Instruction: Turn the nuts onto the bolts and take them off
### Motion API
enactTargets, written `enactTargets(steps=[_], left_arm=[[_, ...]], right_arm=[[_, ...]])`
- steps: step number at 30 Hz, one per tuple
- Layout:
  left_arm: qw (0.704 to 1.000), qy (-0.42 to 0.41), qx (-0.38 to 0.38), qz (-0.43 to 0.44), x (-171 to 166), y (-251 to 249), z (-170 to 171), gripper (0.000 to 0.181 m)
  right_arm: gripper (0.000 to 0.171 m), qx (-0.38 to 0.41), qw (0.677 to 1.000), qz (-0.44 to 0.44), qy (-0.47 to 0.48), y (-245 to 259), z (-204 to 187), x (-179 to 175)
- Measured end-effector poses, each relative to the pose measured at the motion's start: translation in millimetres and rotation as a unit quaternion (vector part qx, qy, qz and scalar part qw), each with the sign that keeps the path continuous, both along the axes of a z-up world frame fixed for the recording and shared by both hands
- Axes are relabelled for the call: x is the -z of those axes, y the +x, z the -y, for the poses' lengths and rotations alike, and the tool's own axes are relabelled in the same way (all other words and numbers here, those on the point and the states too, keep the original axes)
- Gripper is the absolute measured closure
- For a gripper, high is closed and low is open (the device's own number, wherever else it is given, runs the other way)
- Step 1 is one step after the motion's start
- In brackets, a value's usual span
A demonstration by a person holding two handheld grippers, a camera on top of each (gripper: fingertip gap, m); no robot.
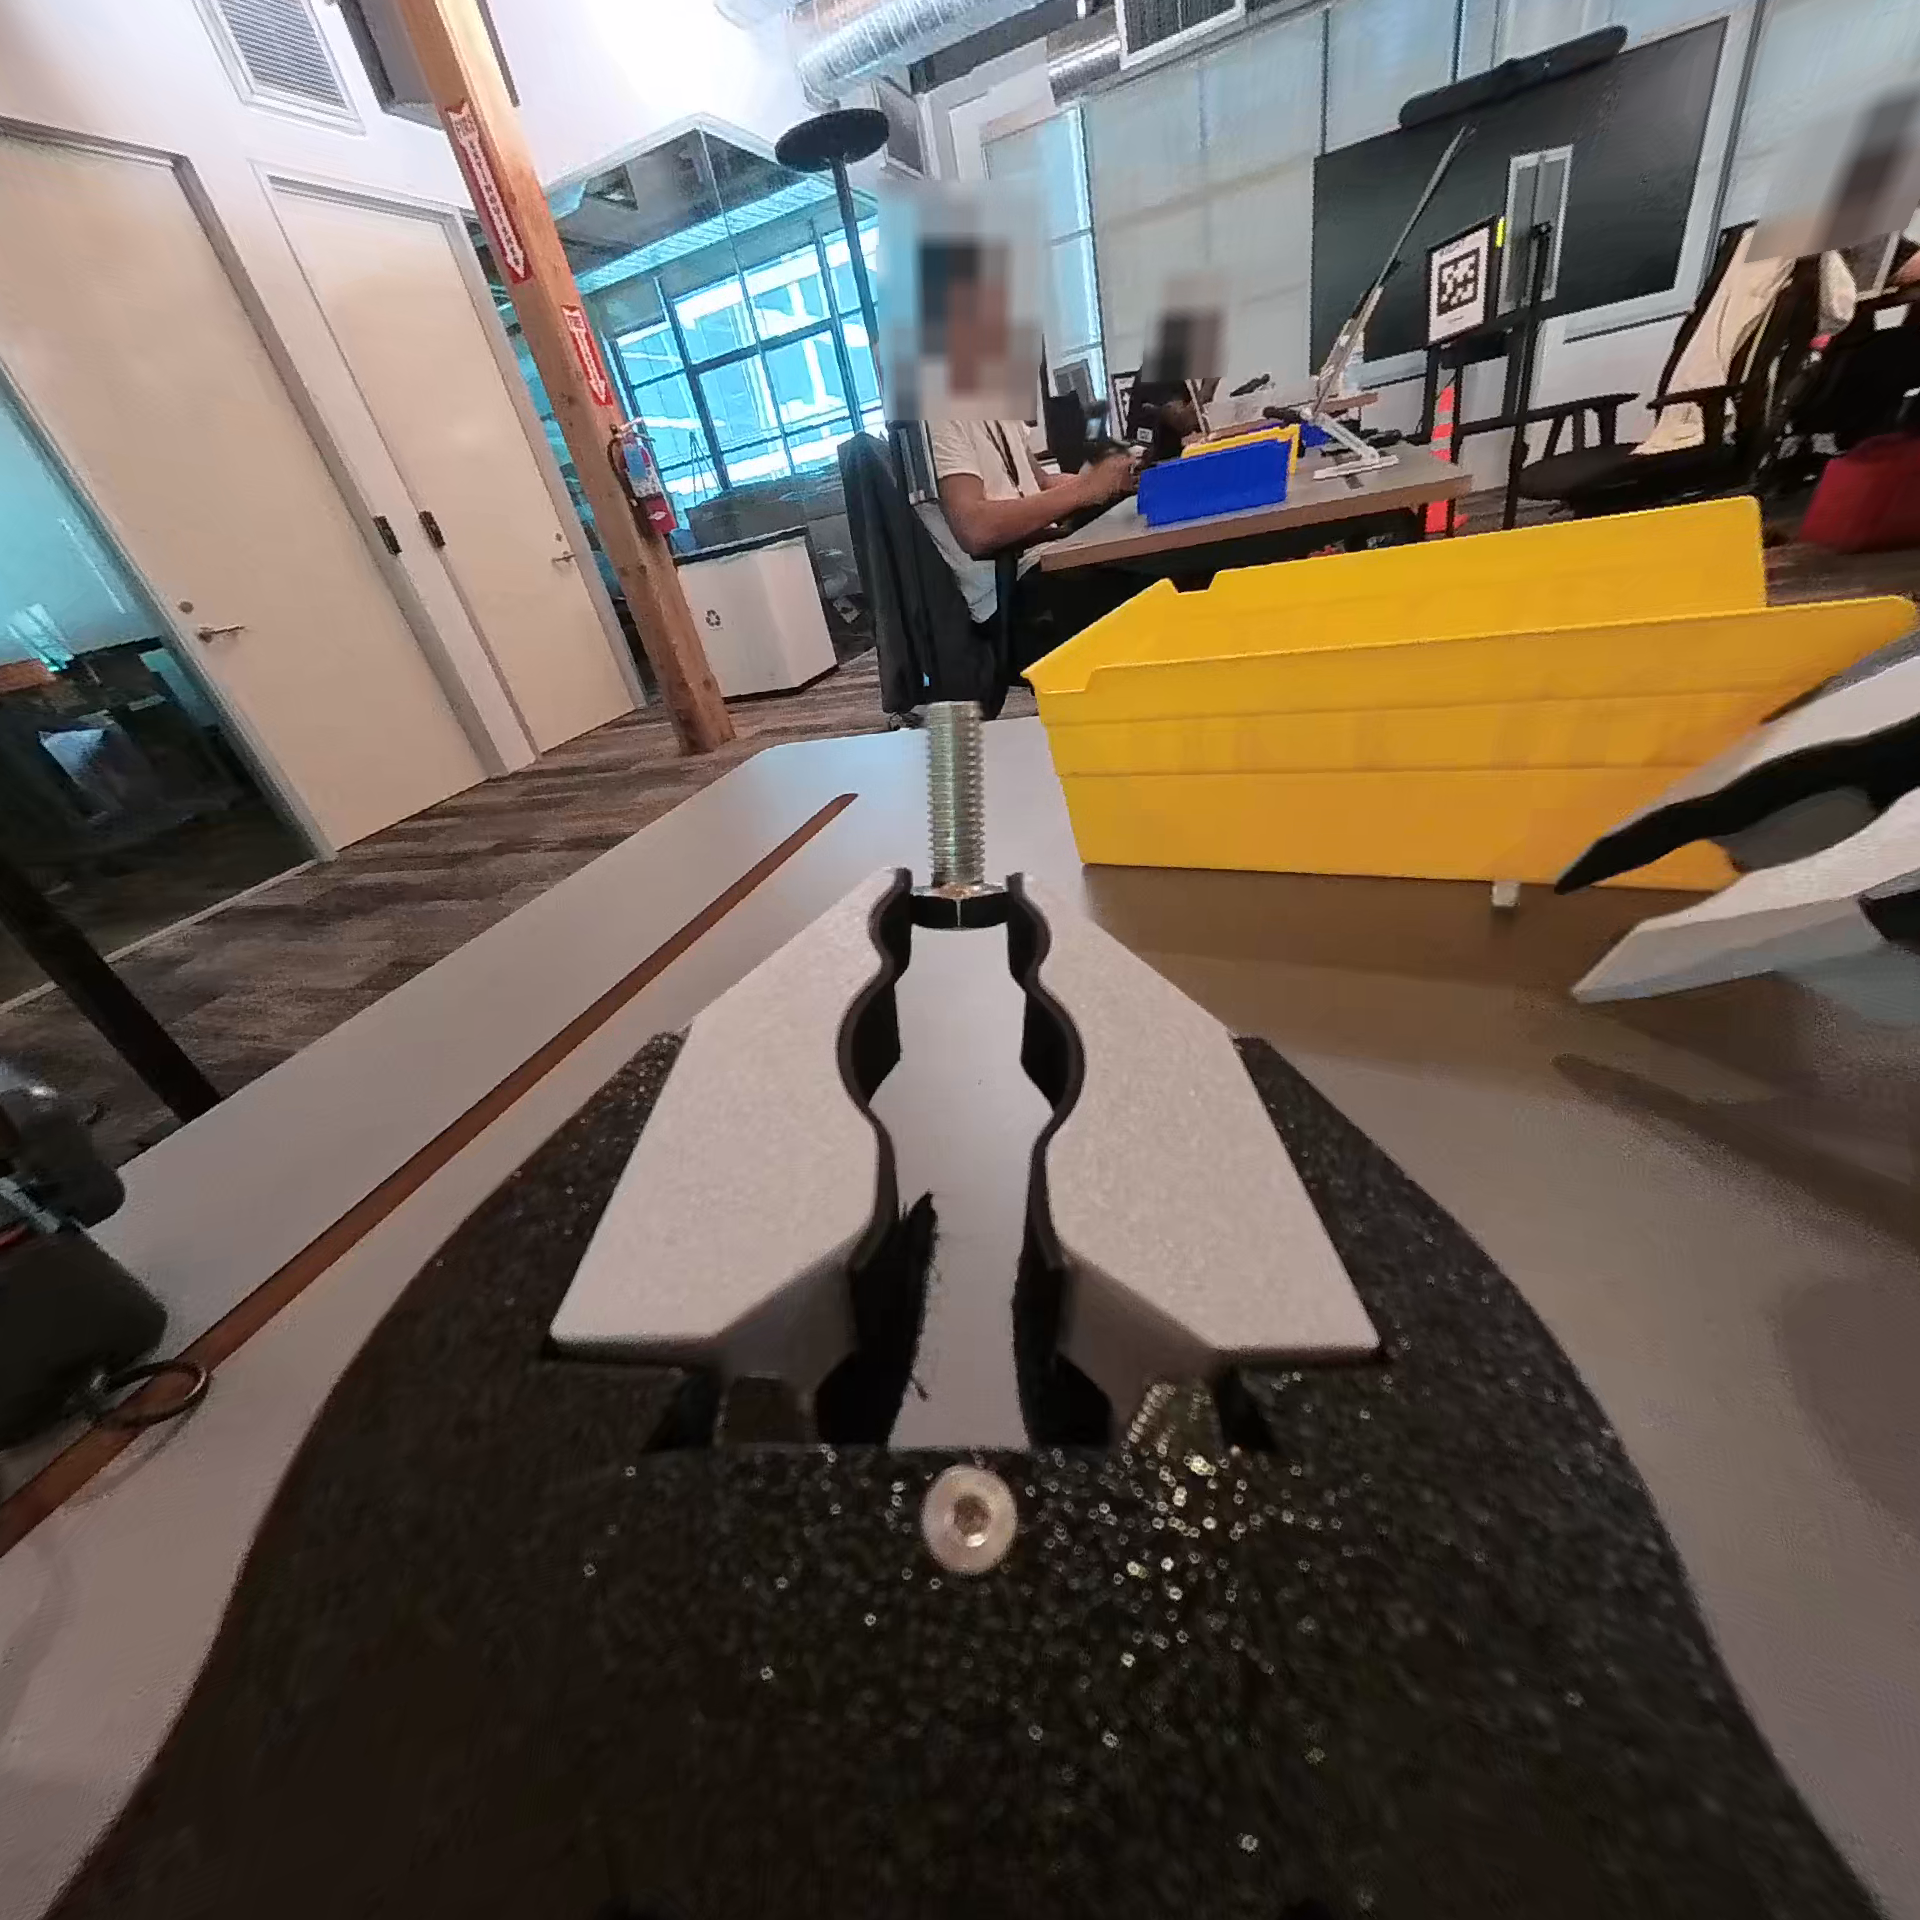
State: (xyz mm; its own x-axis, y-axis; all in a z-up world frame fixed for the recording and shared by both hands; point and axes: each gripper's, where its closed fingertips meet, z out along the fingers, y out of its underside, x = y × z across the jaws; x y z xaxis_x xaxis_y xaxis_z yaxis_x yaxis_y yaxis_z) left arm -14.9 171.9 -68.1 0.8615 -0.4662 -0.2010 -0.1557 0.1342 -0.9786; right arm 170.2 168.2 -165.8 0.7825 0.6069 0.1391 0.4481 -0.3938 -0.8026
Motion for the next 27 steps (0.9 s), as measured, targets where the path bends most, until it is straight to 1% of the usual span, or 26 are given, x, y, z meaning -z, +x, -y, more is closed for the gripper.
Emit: enactTargets(steps=[1, 2, 6, 8, 10, 12, 14, 17, 20, 22, 27], left_arm=[[1.000, -0.001, 0.002, 0.001, 0.2, 0.8, 0.2, 0.166], [1.000, -0.001, 0.003, 0.001, 0.3, 1.3, 0.1, 0.166], [1.000, -0.004, 0.008, 0.003, 1.1, 2.7, 0.4, 0.166], [1.000, -0.006, 0.011, 0.004, 2.0, 3.6, 0.5, 0.166], [1.000, -0.007, 0.014, 0.005, 2.2, 4.8, 0.9, 0.166], [1.000, -0.008, 0.017, 0.006, 2.4, 6.1, 1.0, 0.166], [1.000, -0.009, 0.019, 0.006, 2.7, 6.7, 0.8, 0.166], [1.000, -0.011, 0.020, 0.009, 2.8, 6.5, 0.5, 0.166], [1.000, -0.012, 0.019, 0.014, 2.5, 5.0, 0.2, 0.166], [0.999, -0.016, 0.020, 0.019, 3.1, 4.5, -0.3, 0.166], [0.999, -0.023, 0.024, 0.020, 5.5, 5.8, -0.8, 0.166]], right_arm=[[0.120, 0.011, 1.000, 0.010, -0.014, 7.7, 2.3, 2.8], [0.119, 0.022, 0.999, 0.016, -0.018, 14.2, 2.8, 4.1], [0.122, 0.070, 0.997, 0.019, 0.010, 28.0, -10.6, 3.7], [0.118, 0.091, 0.995, 0.023, 0.020, 30.3, -18.7, 6.0], [0.109, 0.102, 0.994, 0.018, -0.014, 30.2, -22.6, 17.1], [0.109, 0.113, 0.993, -0.008, -0.022, 30.4, -31.2, 15.1], [0.110, 0.119, 0.992, -0.009, -0.035, 33.1, -38.5, 18.6], [0.122, 0.118, 0.991, -0.030, -0.053, 32.9, -44.8, 20.4], [0.145, 0.108, 0.992, -0.034, -0.047, 30.7, -45.8, 18.0], [0.155, 0.097, 0.994, -0.034, -0.037, 28.6, -45.2, 15.4], [0.160, 0.058, 0.998, -0.027, -0.025, 19.2, -40.7, 13.0]])
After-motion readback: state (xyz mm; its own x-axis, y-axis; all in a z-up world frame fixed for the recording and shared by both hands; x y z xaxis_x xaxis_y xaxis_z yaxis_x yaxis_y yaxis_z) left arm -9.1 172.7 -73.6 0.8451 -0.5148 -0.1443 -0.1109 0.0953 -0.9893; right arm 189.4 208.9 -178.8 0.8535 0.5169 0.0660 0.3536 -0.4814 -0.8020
